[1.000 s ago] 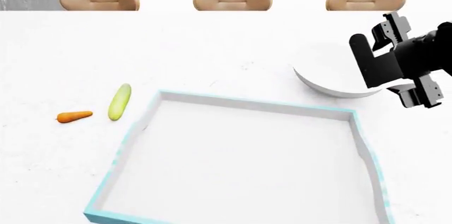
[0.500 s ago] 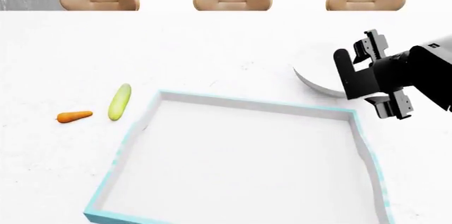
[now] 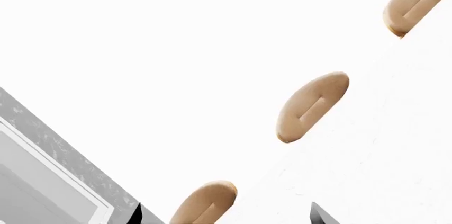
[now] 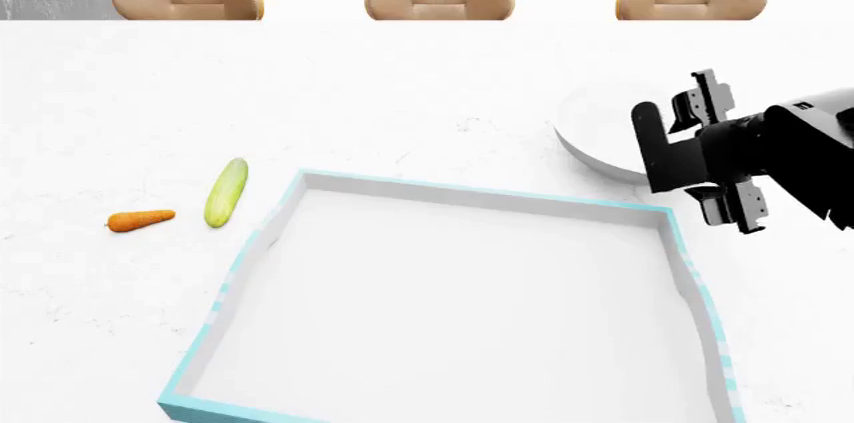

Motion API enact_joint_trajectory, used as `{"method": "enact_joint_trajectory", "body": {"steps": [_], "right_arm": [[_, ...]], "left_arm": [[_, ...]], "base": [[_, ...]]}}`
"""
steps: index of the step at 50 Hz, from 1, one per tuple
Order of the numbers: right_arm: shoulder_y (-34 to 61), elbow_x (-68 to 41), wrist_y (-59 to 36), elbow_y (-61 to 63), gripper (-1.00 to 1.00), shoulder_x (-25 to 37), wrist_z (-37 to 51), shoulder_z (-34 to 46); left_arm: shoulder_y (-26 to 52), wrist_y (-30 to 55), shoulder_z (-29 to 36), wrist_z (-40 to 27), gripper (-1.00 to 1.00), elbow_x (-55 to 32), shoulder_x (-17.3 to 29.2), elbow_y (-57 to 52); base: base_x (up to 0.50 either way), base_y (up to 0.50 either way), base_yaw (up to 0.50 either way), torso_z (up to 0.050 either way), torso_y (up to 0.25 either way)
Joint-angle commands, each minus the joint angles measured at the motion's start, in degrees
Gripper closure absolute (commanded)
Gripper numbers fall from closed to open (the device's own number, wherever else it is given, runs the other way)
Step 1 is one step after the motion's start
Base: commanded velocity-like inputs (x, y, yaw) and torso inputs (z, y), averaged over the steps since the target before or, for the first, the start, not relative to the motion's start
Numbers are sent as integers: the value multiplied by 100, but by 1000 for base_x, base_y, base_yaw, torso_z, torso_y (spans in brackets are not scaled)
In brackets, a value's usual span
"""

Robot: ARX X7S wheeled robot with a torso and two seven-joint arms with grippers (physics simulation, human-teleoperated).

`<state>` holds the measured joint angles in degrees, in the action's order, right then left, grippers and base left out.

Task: Place the two vegetables and bowl onto the tray for setting up a vegetable dip station.

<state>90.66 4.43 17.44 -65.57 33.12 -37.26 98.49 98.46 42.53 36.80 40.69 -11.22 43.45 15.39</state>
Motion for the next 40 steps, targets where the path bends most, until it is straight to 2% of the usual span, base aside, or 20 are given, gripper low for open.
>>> {"method": "enact_joint_trajectory", "body": {"steps": [1, 7, 14, 22, 28, 30, 32, 40], "right_arm": [[-134, -114, 94, -395, 100, -171, 58, -103], [-60, -209, 222, -254, 100, -115, 59, -205], [246, -268, 28, 493, 100, 275, -53, -295], [1150, -87, 103, 1293, 100, 662, -55, -424], [1984, 43, -81, 2950, 100, 1359, -787, -423], [2296, -326, -515, 4351, 100, 1809, -1407, -521], [2338, -658, -980, 4962, 100, 1974, -1593, -605], [2822, -1761, -1502, 6491, 100, 2444, -2498, -892]], "left_arm": [[9, 48, -9, -2, -100, -2, 32, -58], [0, 19, -15, -10, -100, -3, 20, -29], [-23, 41, -55, -40, -100, -26, 39, -91], [-87, 18, -98, -71, -100, -48, 90, -130], [-54, 7, -73, -70, -100, -25, 50, -93], [14, -59, -38, -49, -100, 7, -29, 31], [21, -103, -24, -48, -100, 19, -62, 79], [148, -276, 42, -29, -100, 92, -231, 354]], "base": [[0, 0, 0, 0, 0], [0, 0, 0, 0, 0], [0, 0, 0, 0, 0], [0, 0, 0, 0, 1], [0, 0, 0, 0, 0], [0, 0, 0, 0, 0], [0, 0, 0, 0, 0], [0, 0, 0, 0, 0]]}}
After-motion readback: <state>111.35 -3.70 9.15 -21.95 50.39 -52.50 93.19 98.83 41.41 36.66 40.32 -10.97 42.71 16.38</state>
